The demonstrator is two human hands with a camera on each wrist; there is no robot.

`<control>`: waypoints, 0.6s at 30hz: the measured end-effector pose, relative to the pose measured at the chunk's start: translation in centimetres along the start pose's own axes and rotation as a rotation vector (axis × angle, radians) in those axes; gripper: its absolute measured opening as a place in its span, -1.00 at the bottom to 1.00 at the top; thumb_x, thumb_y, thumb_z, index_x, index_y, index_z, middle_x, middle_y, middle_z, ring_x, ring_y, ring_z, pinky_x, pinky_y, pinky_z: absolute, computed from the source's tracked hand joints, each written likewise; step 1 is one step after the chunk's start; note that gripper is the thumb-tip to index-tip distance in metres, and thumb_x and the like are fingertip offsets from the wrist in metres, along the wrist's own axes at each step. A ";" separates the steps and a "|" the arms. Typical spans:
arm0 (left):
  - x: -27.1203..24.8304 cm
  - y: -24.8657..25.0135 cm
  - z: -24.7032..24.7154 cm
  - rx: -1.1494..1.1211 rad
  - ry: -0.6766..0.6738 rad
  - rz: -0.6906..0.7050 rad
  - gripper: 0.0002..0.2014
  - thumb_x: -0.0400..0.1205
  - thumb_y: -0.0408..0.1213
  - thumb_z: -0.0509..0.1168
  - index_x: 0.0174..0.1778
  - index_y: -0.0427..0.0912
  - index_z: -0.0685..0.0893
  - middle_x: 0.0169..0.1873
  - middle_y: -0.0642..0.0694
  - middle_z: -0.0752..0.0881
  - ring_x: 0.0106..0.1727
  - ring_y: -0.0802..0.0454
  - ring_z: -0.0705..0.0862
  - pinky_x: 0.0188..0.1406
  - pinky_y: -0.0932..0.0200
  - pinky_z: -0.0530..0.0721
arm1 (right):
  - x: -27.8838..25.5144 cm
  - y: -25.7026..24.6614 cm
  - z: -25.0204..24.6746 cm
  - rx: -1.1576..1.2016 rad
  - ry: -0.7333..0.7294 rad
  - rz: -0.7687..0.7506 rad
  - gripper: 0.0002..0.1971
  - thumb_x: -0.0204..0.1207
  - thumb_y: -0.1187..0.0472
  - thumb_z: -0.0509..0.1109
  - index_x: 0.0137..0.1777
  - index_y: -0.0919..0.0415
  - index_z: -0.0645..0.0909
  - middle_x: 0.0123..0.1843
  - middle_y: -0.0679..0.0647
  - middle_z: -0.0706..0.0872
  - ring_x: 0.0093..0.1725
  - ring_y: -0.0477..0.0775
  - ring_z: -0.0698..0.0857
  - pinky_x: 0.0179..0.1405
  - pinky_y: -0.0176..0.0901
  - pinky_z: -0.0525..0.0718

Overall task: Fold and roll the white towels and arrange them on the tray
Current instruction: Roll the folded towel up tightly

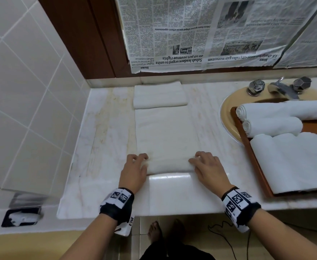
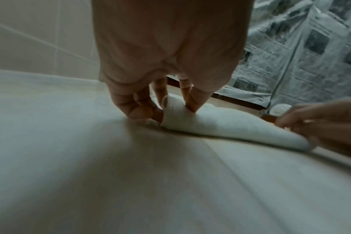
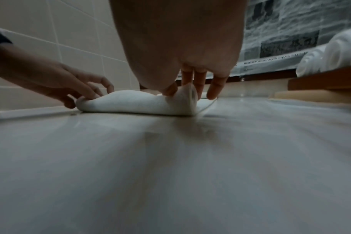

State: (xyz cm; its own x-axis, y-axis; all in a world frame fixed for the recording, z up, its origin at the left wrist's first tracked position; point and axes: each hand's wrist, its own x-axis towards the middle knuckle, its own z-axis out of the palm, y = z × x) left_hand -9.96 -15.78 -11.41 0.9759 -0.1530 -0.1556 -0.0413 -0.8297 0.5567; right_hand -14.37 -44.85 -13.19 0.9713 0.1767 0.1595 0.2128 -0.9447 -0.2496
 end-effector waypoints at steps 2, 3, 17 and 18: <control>0.1 -0.3 0.3 0.187 0.063 0.125 -0.81 0.59 -0.33 0.42 0.07 0.02 0.71 0.09 -0.04 0.57 -0.05 -0.16 0.59 -0.23 0.06 0.48 | -0.1 -0.6 -0.1 -0.054 -0.016 -0.015 -0.68 0.37 0.10 0.43 0.12 0.15 0.72 0.20 0.13 0.65 0.15 0.23 0.61 0.06 0.11 0.54; 0.1 -0.4 0.4 0.259 0.055 0.168 -0.79 0.51 -0.38 0.48 -0.02 0.00 0.74 0.02 -0.04 0.61 -0.11 -0.18 0.60 -0.29 0.07 0.44 | -0.2 -1.0 -0.1 -0.072 -0.048 -0.014 -0.64 0.31 0.10 0.46 0.11 0.18 0.71 0.18 0.13 0.64 0.14 0.23 0.61 0.06 0.09 0.51; -0.1 0.2 -0.9 0.336 -0.235 0.070 -0.53 0.55 0.14 0.07 0.30 0.15 0.66 0.16 0.16 0.65 0.27 0.01 0.50 0.22 -0.03 0.42 | 1.1 -0.9 -1.8 0.209 -0.321 0.179 -0.64 0.55 0.03 0.05 0.30 -0.02 0.44 -0.06 -0.06 0.65 -0.06 0.03 0.59 0.16 -0.01 0.39; -0.2 0.2 -1.0 0.272 -0.259 0.031 -0.51 0.57 0.14 0.04 0.36 0.15 0.62 0.20 0.13 0.63 0.29 0.01 0.49 0.24 -0.04 0.43 | 0.9 -0.7 -1.7 0.222 -0.322 0.155 -0.69 0.57 0.03 0.06 0.28 -0.04 0.44 -0.07 -0.10 0.61 -0.12 0.00 0.55 0.08 -0.02 0.43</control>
State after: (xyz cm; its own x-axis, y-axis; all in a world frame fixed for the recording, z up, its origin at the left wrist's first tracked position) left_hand -9.96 -15.39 -10.42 0.8881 -0.2821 -0.3628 -0.1594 -0.9295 0.3325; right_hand -13.86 -44.45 -11.28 0.9698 0.1476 -0.1939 0.0450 -0.8906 -0.4526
